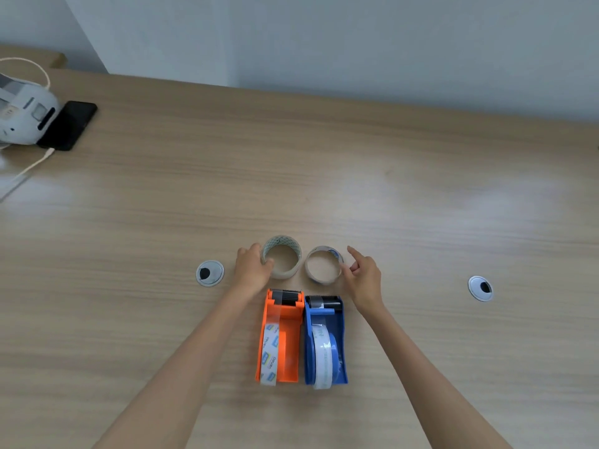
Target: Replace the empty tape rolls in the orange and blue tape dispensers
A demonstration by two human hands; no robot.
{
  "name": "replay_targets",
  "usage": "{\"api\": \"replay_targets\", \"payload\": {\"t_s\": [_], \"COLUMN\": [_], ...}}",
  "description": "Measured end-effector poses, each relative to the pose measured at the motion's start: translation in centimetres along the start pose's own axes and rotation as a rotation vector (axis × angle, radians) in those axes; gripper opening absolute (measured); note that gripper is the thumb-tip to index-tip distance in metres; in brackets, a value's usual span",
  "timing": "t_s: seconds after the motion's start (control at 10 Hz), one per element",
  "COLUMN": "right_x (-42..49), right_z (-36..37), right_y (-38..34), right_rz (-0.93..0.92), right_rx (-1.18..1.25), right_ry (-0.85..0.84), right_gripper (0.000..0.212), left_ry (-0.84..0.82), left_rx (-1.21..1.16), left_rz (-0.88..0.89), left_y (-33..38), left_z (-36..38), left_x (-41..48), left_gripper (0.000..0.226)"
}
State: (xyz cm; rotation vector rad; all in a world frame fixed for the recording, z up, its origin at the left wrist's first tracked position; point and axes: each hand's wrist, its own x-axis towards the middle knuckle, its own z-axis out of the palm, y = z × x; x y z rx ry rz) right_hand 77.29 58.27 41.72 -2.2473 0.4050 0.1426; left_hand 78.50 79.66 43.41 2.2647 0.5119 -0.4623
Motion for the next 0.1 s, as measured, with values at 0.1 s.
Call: {"api": "replay_targets", "payload": {"t_s": [0.1], "right_x": [-2.29], "right_z": [-4.45], "right_y": [-0.39], "right_rz": [-0.08], "right_rx": [0.064], "right_ry": [0.092], "right_gripper": [0.03], "left_ry": [-0.024], "left_rx": [0.055], "left_rz": [-0.031], "left_y": [0.47], "left_z": [-1.73], "left_x": [-2.4], "left_gripper": [0.044]}}
